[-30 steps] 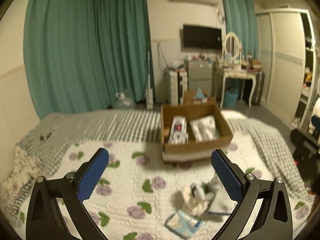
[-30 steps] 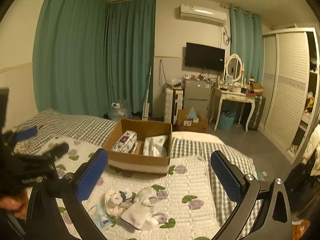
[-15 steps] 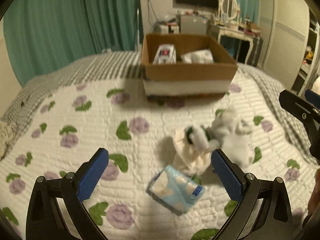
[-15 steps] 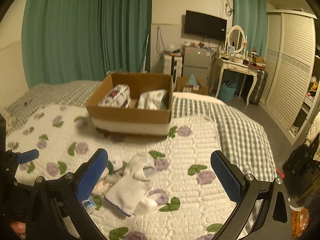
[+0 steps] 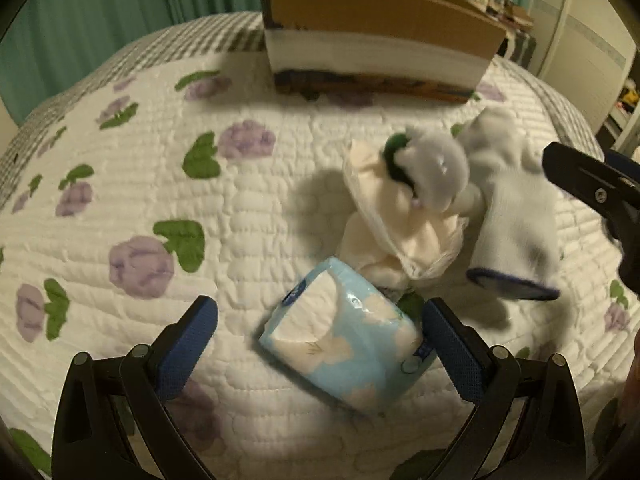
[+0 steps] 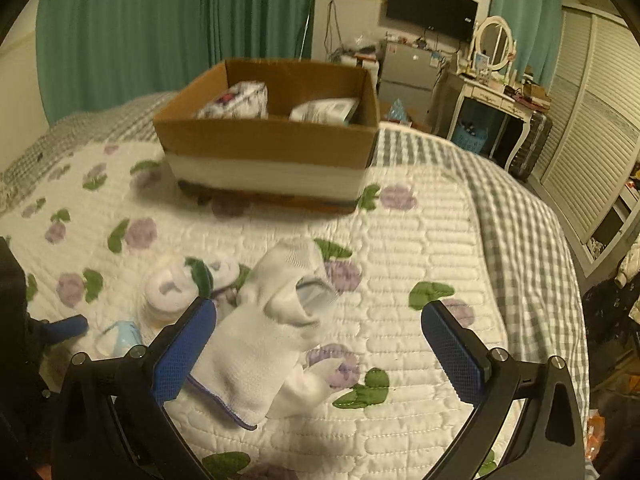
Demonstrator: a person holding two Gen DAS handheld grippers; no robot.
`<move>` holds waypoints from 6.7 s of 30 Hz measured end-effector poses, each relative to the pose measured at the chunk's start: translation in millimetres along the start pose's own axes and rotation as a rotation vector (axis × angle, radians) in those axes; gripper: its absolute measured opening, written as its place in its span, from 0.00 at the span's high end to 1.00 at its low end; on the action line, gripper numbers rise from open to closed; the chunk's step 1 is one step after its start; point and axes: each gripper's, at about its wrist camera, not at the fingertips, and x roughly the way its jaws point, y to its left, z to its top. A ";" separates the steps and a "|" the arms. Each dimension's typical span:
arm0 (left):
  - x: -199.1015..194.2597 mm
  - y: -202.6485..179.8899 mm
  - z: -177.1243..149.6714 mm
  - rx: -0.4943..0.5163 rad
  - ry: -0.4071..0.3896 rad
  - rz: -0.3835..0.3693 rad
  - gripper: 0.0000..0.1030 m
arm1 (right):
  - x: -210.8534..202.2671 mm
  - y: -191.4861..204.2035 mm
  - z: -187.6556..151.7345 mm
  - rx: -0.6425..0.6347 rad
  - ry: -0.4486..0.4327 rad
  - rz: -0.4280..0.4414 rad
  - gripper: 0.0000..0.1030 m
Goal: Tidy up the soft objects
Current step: 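Grasp the blue tissue pack with the left tool while the right tool grasps a white sock, then carry the blue tissue pack and white sock into the box and release both, then withdraw both tools from the box and return toward the lace toy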
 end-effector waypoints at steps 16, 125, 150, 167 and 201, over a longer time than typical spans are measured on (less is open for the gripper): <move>-1.8 2.6 -19.3 -0.010 -0.063 -0.027 0.35 | 42.0 2.8 -8.6 0.036 0.116 0.058 0.02; -9.6 -13.1 245.9 0.122 -0.420 -0.010 0.80 | 101.0 -13.6 163.3 -0.031 -0.126 0.033 0.72; -126.8 13.2 248.1 0.045 -0.597 -0.023 0.23 | -0.5 -23.6 188.9 0.010 -0.277 0.013 0.40; -298.8 35.6 163.6 0.022 -0.831 -0.011 0.00 | -214.3 -13.2 169.9 0.020 -0.531 0.007 0.07; -210.1 26.0 68.1 0.035 -0.645 0.011 0.00 | -230.5 -18.0 43.7 0.049 -0.442 0.002 0.00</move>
